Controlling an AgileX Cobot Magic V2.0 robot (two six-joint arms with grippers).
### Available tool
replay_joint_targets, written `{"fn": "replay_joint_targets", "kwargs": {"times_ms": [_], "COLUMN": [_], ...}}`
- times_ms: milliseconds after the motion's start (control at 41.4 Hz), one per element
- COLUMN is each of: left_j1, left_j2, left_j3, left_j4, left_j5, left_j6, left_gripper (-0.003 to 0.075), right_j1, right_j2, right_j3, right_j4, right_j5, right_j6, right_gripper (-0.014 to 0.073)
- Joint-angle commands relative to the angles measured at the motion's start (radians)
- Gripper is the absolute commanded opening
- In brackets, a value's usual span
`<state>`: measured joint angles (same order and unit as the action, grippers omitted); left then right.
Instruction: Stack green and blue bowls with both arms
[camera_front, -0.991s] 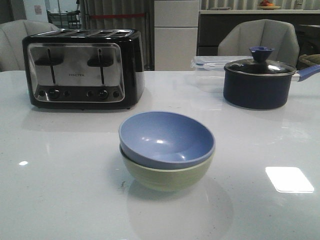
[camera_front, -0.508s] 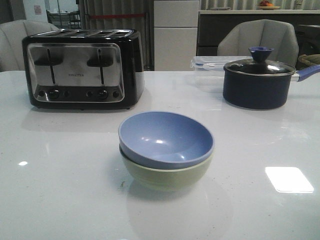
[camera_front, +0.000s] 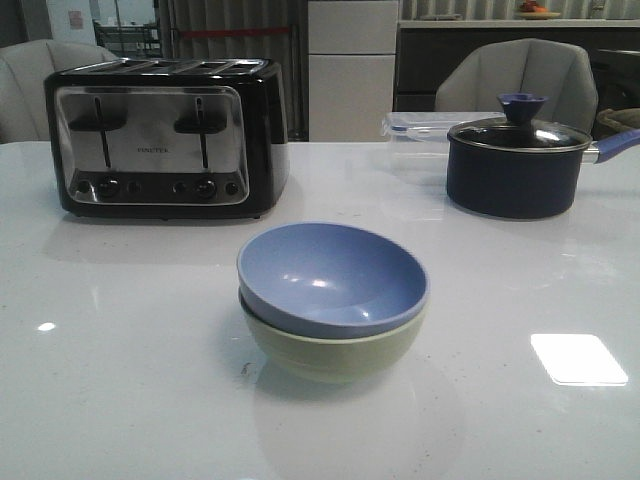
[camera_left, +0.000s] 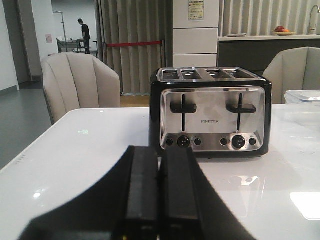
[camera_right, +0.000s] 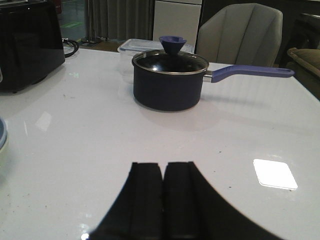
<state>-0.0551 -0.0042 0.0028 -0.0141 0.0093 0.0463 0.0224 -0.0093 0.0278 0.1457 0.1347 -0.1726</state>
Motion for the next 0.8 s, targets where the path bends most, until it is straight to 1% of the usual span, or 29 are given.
{"fn": "replay_joint_targets", "kwargs": {"times_ms": [0,411,459,605,653,774], "left_j1": [-0.001,-0.001,-0.001,-0.001,-0.001,-0.001], "left_j2": [-0.02,-0.02,-0.02,-0.02,-0.02,-0.02], "left_j3": [0.005,0.005,0.005,0.005,0.005,0.005], "left_j4": [-0.007,-0.007,-0.007,-0.007,-0.007,-0.007], "left_j5": [-0.091,-0.091,-0.091,-0.091,-0.091,-0.091], "left_j6": [-0.008,-0.008,-0.008,-0.008,-0.008,-0.008], "left_gripper": [0.0093,0.0093,0.0093,0.0093,0.0093,0.0093], "right_j1": [-0.006,-0.006,-0.006,-0.006,-0.006,-0.006], "right_j2": [-0.021,-0.02,-0.02,-0.02,-0.02,-0.02], "right_j3": [-0.004,-0.004,-0.004,-0.004,-0.004,-0.004], "right_j4": [0.005,0.005,-0.01,-0.168,-0.187,-0.186], "right_j5": [-0.115,-0.122,-0.135,-0.177,-0.183,-0.204], "right_j6": [-0.012,-0.004,0.027,0.226,0.248,0.248], "right_gripper": [0.0052,0.0052,0.0052,0.0052,0.0052,0.0052]}}
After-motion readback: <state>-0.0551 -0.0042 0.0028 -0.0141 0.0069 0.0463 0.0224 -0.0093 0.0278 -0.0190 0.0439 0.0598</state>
